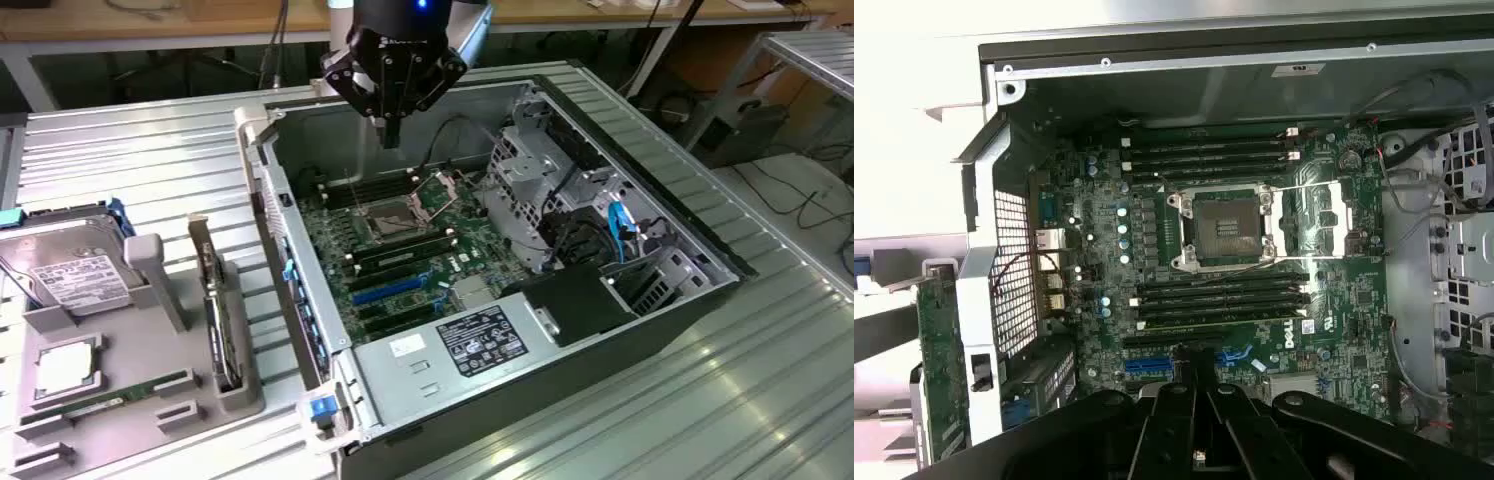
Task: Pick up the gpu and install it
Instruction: 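Reach for the gpu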
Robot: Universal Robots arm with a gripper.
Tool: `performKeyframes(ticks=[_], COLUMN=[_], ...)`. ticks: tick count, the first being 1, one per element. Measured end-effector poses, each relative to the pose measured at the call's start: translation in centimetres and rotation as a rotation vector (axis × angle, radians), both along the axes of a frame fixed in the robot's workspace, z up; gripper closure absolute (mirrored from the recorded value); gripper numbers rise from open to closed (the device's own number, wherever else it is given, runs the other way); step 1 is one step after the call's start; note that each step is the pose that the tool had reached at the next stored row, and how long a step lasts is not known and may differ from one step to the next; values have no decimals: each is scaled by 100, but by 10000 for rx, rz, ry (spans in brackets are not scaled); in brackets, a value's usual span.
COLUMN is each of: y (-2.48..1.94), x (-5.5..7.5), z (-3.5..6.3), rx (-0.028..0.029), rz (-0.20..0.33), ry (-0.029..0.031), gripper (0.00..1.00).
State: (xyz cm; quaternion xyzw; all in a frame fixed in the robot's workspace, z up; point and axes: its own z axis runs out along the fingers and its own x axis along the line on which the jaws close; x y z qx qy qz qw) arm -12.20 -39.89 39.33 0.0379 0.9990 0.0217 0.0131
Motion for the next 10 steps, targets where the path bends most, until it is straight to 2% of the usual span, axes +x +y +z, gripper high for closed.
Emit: performKeyframes(ticks=[8,10], y=[-2,-29], x=[-1,-30], z=[1,0], rx=[-3,-2], rz=[0,-2], ry=[1,-1], gripper=[89,89])
